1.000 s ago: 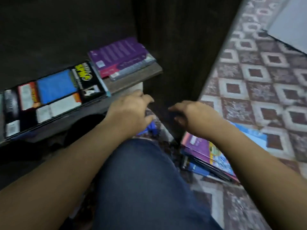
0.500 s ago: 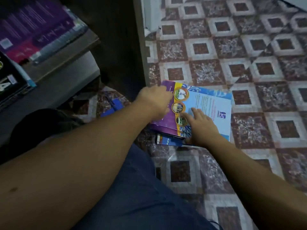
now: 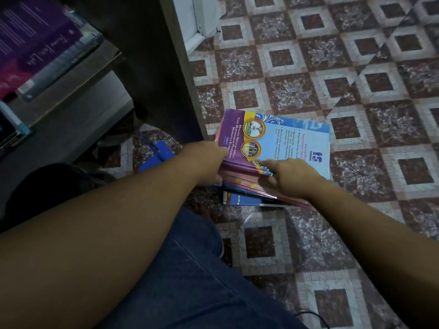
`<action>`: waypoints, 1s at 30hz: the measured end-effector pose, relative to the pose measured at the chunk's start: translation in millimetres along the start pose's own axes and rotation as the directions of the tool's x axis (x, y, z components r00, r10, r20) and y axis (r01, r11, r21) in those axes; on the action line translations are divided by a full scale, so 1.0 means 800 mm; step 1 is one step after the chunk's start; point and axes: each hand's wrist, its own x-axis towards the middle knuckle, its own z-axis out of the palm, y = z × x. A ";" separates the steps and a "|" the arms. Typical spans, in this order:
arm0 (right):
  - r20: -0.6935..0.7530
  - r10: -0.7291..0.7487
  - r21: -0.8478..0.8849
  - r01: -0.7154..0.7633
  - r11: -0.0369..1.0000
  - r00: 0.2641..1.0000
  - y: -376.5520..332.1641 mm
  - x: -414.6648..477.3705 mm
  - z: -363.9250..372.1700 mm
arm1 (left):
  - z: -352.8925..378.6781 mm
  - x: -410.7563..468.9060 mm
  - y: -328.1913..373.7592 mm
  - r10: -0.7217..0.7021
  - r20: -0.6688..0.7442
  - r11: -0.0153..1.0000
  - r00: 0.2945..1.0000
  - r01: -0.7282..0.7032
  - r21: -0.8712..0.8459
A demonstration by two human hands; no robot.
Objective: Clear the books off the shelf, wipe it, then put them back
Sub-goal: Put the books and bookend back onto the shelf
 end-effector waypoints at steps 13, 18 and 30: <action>-0.305 0.097 0.030 -0.092 0.995 0.947 -0.040 -0.041 -0.052 | -0.010 0.013 0.016 0.072 -0.191 0.995 0.979 -0.058 0.079; -0.250 0.131 -0.008 -0.138 0.990 0.959 -0.053 -0.065 -0.116 | -0.069 -0.026 0.014 -0.006 -0.214 0.995 0.977 0.027 0.099; -0.471 -0.245 -0.104 0.222 0.969 0.847 -0.276 -0.092 -0.248 | -0.107 -0.296 -0.143 -0.327 -0.561 0.930 0.760 0.363 -0.051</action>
